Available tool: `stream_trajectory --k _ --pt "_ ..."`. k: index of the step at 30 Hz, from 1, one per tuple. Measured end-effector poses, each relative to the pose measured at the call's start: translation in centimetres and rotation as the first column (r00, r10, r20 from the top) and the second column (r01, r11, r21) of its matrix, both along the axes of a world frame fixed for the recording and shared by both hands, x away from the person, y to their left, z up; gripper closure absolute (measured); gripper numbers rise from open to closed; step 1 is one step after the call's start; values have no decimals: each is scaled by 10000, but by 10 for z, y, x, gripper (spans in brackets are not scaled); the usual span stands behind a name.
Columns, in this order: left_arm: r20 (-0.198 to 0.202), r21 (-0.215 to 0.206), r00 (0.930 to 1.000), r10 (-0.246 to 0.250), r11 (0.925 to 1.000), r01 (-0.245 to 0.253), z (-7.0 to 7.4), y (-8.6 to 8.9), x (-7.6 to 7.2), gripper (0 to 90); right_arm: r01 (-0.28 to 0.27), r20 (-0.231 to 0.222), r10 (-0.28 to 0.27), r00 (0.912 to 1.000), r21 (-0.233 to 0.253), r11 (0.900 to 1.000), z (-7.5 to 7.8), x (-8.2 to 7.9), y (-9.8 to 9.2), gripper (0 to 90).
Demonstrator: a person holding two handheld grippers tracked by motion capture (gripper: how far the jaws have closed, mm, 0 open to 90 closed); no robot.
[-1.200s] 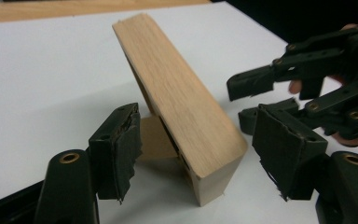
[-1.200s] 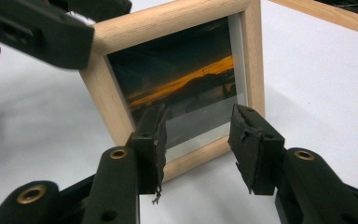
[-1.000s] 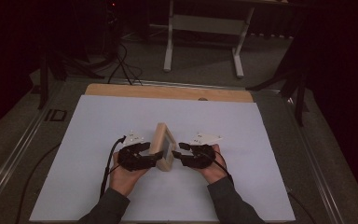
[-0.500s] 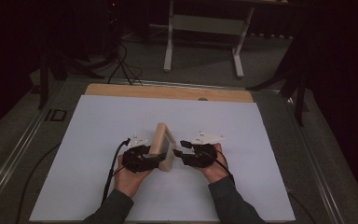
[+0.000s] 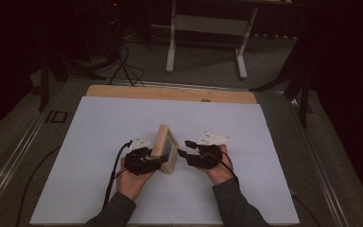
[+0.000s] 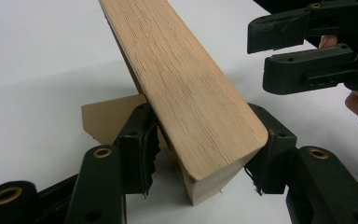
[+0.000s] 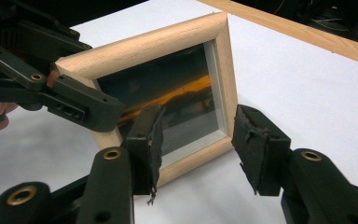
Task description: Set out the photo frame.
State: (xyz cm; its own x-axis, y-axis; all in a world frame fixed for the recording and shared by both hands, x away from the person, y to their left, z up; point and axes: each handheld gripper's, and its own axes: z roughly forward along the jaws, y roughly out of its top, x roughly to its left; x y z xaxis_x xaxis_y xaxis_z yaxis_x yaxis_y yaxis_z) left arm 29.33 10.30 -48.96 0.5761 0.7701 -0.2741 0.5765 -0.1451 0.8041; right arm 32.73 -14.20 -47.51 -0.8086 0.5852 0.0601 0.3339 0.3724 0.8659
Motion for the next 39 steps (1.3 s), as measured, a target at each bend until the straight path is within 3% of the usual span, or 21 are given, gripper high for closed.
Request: stream_trajectory --k 15,30,39 --pt "272 233 9996 109 9997 -116 1 -1 -2 490 81 89 -82 9999 84 9999 4 0 -3 517" --pt "308 336 9987 409 9986 -420 3 5 -2 566 163 209 -167 9996 199 9997 8 0 -7 516" --pt "279 419 9993 238 9988 -249 5 1 -4 591 322 361 -331 9988 270 9991 11 0 -9 577"
